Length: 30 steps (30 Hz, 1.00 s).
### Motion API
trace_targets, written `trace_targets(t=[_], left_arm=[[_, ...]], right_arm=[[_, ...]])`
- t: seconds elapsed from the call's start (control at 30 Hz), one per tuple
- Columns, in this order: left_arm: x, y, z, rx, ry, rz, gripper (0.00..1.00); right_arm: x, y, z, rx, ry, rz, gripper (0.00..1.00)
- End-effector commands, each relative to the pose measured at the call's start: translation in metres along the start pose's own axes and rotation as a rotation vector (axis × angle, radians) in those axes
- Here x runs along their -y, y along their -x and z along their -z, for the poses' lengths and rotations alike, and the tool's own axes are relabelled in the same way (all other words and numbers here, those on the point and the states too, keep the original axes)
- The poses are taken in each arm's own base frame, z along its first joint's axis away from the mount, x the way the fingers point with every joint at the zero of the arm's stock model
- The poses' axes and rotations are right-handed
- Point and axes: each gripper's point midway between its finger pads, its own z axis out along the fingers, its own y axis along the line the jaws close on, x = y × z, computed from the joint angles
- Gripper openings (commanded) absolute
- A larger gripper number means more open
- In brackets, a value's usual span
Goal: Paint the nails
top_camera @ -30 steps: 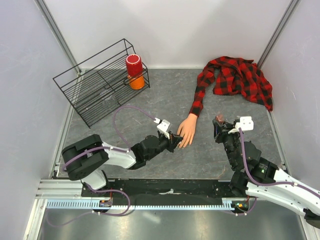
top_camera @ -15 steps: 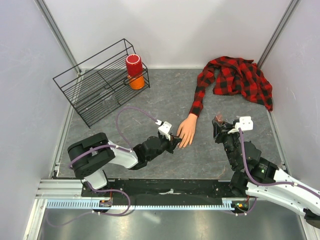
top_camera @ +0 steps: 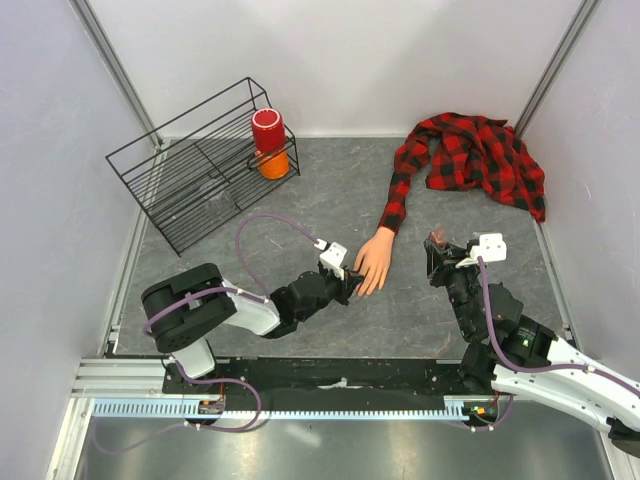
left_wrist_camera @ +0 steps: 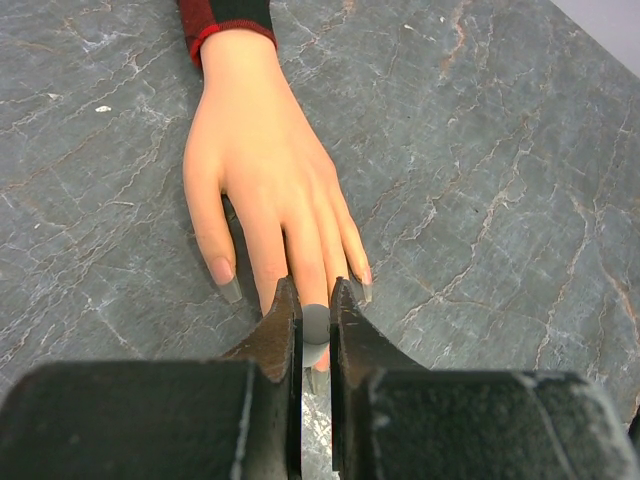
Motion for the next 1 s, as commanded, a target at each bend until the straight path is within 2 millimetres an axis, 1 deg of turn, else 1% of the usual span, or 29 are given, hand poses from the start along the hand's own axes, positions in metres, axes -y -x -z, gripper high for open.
trace_targets(t=[0.0, 0.23, 0.97], left_arm=[[0.0007, 0.0211, -0.0088, 0.072, 0.016, -0.033, 0.02], [-0.001, 0.017, -0.0107, 0.061, 0.023, -0.031, 0.02], [-0.0076, 0.0149, -0.0146, 0.058, 0.038, -0.036, 0.02]], right_arm=[[-0.0022, 0.0091, -0.0001, 0.031, 0.013, -0.027, 0.0], [-0.0035, 0.0096, -0.0002, 0.031, 0.02, -0.026, 0.0], [-0.0047, 0.0073, -0.0005, 0.029, 0.025, -0.022, 0.0]])
